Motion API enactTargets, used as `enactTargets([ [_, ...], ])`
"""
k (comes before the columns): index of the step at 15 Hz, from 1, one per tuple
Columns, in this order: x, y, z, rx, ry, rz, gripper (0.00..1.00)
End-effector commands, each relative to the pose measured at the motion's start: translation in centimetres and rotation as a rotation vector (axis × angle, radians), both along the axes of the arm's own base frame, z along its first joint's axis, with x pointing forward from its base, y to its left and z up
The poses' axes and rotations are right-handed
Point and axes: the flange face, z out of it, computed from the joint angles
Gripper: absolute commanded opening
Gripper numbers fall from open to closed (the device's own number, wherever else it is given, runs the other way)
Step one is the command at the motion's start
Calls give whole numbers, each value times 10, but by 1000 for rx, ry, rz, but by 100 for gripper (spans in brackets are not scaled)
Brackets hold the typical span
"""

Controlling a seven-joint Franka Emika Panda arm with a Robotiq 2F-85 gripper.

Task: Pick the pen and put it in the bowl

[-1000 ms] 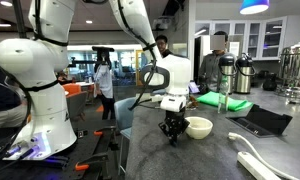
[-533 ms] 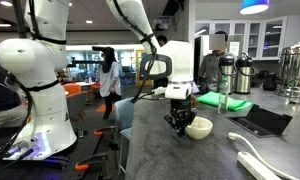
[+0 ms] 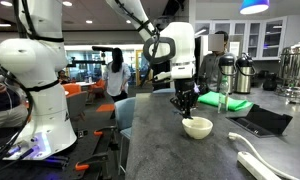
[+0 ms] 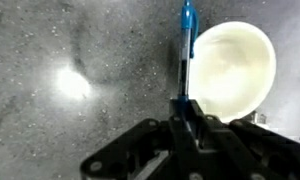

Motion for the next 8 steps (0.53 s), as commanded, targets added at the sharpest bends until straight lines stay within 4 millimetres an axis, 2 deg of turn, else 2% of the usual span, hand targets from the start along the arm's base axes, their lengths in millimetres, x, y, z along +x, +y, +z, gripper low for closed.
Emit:
enactTargets([
  [1,19,17,5,12,23,53,3],
  [4,38,21,5,-57,31,56,3],
  [8,59,7,-1,-206,57,36,3],
])
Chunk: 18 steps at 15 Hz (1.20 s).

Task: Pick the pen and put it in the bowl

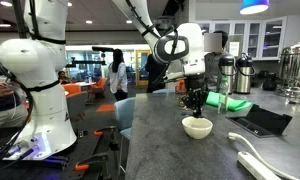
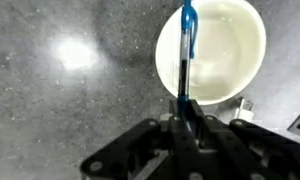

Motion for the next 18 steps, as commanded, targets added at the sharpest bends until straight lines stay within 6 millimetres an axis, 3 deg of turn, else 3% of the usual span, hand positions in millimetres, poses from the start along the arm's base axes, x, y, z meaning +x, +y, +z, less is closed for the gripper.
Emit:
enactTargets([
  [1,20,-4,-5,-77,42,-26,3],
  [8,42,29,-14,-150,49,16,3],
  [13,47,37,-18,-222,64,7,3],
  [14,48,37,-18,-232,62,6,17],
  [15,49,38,-17,-234,63,4,40],
  [18,50,41,-15,-247,54,2,50],
])
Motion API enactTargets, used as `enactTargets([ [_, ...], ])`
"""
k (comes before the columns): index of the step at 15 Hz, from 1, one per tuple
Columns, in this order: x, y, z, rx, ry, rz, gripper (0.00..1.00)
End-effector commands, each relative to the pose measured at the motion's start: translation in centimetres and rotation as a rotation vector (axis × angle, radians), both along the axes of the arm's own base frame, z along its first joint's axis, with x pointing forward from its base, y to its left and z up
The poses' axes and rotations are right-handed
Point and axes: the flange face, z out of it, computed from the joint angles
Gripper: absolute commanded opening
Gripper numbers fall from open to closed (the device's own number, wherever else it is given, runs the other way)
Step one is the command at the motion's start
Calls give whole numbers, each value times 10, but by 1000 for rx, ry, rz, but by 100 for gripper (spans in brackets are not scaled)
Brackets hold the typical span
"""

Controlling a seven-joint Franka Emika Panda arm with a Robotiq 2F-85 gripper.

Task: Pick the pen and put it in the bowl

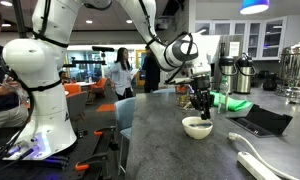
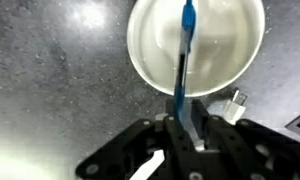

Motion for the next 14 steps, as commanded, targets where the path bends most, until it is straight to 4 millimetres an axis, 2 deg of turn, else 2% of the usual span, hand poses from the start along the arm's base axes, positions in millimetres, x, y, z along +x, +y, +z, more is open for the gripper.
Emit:
enactTargets([
  [1,3,3,5,-30,5,-28,57],
  [6,-3,11,15,-12,13,4,95],
  [7,-5,13,19,-3,19,18,99],
  [14,-40,46,68,47,137,241,100],
])
